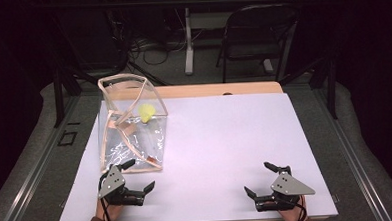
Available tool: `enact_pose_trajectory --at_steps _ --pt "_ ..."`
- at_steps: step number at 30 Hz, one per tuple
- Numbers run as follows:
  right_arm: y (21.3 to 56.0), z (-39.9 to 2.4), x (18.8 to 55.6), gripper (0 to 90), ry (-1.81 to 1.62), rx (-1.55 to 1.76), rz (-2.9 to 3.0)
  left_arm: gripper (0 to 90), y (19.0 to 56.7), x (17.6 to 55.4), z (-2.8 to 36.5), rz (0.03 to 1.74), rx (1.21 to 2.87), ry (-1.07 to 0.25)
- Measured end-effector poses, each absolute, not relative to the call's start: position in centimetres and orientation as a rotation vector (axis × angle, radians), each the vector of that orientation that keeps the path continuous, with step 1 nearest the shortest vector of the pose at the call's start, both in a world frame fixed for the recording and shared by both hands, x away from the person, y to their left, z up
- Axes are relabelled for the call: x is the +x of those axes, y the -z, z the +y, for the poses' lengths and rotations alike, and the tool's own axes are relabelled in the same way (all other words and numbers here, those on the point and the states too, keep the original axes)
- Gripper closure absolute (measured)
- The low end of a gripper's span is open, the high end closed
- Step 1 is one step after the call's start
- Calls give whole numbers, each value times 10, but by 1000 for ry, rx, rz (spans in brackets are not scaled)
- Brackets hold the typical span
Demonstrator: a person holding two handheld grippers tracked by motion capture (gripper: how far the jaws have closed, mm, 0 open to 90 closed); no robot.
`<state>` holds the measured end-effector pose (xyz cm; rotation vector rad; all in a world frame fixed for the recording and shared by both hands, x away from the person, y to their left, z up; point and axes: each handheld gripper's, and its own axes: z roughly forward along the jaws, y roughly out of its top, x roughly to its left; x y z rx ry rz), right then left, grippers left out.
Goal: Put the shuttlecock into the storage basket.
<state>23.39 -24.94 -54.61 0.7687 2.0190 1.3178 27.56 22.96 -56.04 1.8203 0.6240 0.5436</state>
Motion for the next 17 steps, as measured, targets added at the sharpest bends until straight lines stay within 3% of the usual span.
enact_pose_trajectory --at_steps 17 --pt "546 -249 234 19 -1318 769 2022 0 565 273 232 628 1799 -532"
